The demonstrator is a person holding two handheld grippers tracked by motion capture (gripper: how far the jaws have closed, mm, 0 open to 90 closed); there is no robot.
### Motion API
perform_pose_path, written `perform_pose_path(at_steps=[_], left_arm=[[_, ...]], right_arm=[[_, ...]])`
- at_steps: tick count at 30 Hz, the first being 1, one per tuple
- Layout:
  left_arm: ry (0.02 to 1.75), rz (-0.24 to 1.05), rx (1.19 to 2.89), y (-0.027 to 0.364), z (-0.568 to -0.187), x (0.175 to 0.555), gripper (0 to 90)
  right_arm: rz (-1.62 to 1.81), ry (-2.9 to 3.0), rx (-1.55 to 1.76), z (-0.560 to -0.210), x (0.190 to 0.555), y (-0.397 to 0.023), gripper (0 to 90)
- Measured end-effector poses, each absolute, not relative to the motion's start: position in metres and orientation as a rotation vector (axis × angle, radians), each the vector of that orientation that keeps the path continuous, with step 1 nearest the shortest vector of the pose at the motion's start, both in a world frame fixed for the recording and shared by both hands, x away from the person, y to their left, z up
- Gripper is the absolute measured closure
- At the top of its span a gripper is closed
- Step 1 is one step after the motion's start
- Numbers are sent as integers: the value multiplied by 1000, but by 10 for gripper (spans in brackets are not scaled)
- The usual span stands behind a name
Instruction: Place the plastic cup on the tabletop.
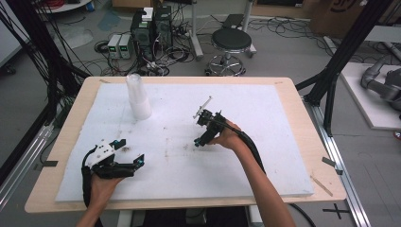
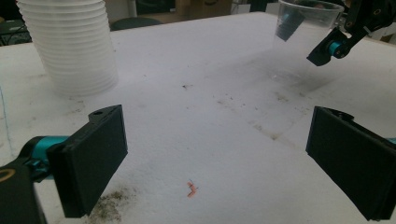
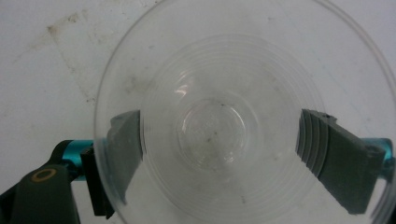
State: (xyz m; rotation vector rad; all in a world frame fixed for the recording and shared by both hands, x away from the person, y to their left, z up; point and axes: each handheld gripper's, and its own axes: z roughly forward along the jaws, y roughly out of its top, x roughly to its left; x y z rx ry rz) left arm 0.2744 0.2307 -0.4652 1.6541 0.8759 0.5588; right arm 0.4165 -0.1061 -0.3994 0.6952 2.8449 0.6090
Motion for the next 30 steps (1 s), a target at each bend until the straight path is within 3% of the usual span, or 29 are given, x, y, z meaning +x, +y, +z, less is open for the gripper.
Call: perform_pose_path(at_steps=[7,15,20,30], left_arm=[[875,556,1653,231,-465,274,53],[878,550,1652,231,-465,275,53],[892,548,1648,231,-465,276,53],[883,564,1654,230,-465,274,53]], right_arm=[[718,2784,687,-397,405,-124,144],[997,2612,741,-397,371,-172,145],[1165,2453,802,-405,346,-213,145],[1271,2250,866,-426,320,-253,145]])
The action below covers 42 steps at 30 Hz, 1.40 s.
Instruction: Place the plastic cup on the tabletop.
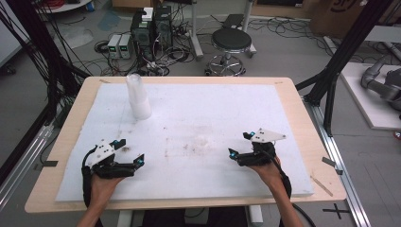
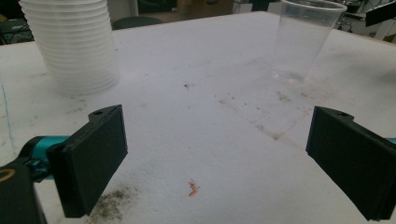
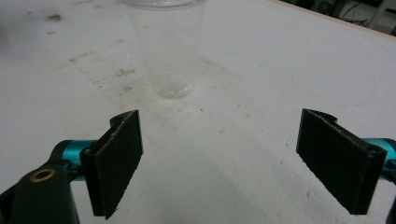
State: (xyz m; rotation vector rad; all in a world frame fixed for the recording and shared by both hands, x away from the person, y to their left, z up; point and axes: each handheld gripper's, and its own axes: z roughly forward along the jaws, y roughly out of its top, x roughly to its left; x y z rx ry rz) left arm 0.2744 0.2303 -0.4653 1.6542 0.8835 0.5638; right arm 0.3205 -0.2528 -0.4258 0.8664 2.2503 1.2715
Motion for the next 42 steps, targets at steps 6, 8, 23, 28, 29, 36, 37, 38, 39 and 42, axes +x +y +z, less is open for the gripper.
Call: perform_pose_path(at_steps=[6,8,23,28,29,36,37,38,39,42], left_arm=[[881,560,1646,231,-465,274,53],[883,552,1644,232,-466,274,53],[877,564,1642,231,-466,273,53],[880,565,1648,231,-466,274,53],[880,564,1647,231,-466,274,53],[877,568,1651,231,-466,274,53],[876,569,1650,231,-466,273,53],[876,572,1649,230,-466,273,53],[876,573,1648,230,-466,273,53],[875,572,1648,230,-466,273,53]], right_arm=[[1269,2200,902,-436,315,-263,145],[1267,2184,914,-438,314,-266,145],[1282,2117,953,-444,309,-274,146],[1293,2105,973,-446,308,-279,146],[1289,2105,978,-446,308,-280,146],[1296,2101,1014,-449,309,-286,147],[1296,2099,1013,-449,310,-286,147],[1296,2103,1015,-450,310,-286,147],[1293,2110,1015,-450,310,-286,148],[1293,2112,1020,-450,310,-285,148]])
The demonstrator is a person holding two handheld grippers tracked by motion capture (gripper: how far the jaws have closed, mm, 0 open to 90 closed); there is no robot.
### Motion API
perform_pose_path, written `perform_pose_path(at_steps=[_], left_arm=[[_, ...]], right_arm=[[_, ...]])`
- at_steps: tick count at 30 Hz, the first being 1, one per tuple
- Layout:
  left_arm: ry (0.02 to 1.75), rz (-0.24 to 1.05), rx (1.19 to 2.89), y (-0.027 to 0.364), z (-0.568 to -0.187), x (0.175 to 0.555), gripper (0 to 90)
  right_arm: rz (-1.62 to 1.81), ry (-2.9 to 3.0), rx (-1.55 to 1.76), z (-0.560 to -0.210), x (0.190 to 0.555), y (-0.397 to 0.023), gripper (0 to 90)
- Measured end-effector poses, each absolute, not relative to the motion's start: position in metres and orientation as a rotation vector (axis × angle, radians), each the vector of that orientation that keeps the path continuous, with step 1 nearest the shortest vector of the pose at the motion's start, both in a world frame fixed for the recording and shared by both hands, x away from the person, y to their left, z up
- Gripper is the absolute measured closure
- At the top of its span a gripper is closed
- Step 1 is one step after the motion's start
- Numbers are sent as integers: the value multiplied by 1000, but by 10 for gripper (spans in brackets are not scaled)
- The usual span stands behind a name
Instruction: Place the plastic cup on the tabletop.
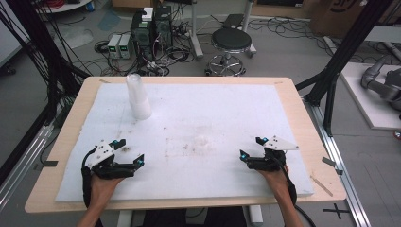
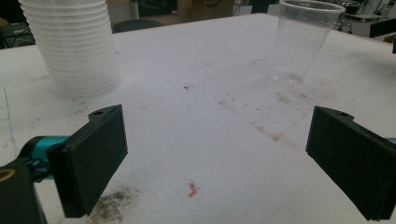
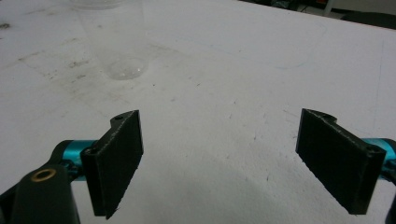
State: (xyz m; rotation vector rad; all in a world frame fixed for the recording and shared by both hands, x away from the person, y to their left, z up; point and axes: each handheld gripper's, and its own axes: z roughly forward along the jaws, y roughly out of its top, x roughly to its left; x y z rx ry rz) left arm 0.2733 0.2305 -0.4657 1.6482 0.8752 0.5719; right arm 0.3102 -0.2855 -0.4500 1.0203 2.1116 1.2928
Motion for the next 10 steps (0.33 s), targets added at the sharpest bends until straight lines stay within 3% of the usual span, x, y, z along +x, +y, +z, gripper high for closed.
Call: perform_pose_path(at_steps=[10], left_arm=[[875,577,1638,231,-466,272,53]], right_arm=[[1306,2103,1010,-450,309,-287,149]])
